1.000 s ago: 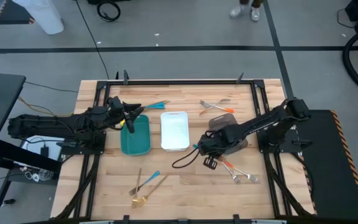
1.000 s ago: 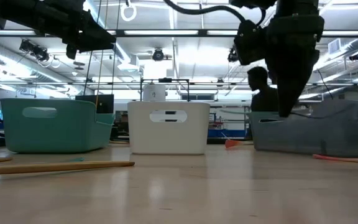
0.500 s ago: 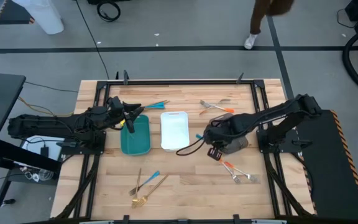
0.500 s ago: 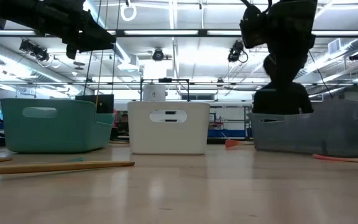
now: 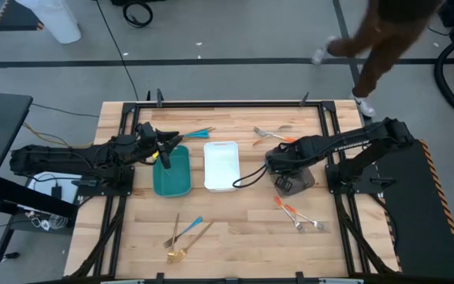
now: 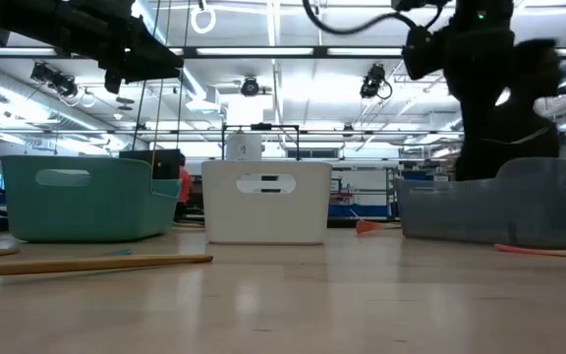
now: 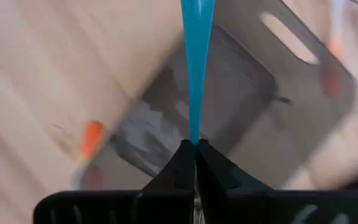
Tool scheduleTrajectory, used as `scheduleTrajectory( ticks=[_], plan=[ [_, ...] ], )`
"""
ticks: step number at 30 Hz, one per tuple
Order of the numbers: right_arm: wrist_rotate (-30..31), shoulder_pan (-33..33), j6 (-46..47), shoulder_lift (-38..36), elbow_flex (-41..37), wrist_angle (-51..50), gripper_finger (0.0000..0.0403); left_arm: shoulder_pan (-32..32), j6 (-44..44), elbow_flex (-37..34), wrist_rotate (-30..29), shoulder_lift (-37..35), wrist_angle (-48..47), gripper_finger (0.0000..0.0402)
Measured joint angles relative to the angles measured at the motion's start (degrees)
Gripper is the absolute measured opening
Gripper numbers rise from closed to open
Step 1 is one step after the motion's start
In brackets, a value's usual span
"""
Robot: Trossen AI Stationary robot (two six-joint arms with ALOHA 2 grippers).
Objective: Sort silverware by color (type)
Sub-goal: Put the blue fork into the white bin
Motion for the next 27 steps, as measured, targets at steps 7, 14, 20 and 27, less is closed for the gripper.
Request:
scheduleTrajectory(
  ticks=[7,14,20,27],
  plan=[
    [1.73,-0.52,1.06,0.31,0.0,-2.53,0.0009,0.0,0.02,0.0,-0.02,-0.02,-0.05,0.0134],
    [2.41,-0.7,1.09,0.31,0.0,-2.4,0.0009,0.0,0.02,0.0,-0.02,-0.02,-0.02,0.0134],
    [-0.68,-2.38,-0.13,0.31,0.0,5.46,0.0009,0.0,0.02,0.0,-0.02,0.0,-0.05,0.0134],
    [-7.92,-5.33,-3.39,0.33,0.0,22.63,0.0009,0.0,0.02,0.0,-0.02,-0.02,-0.02,0.0134]
  ],
)
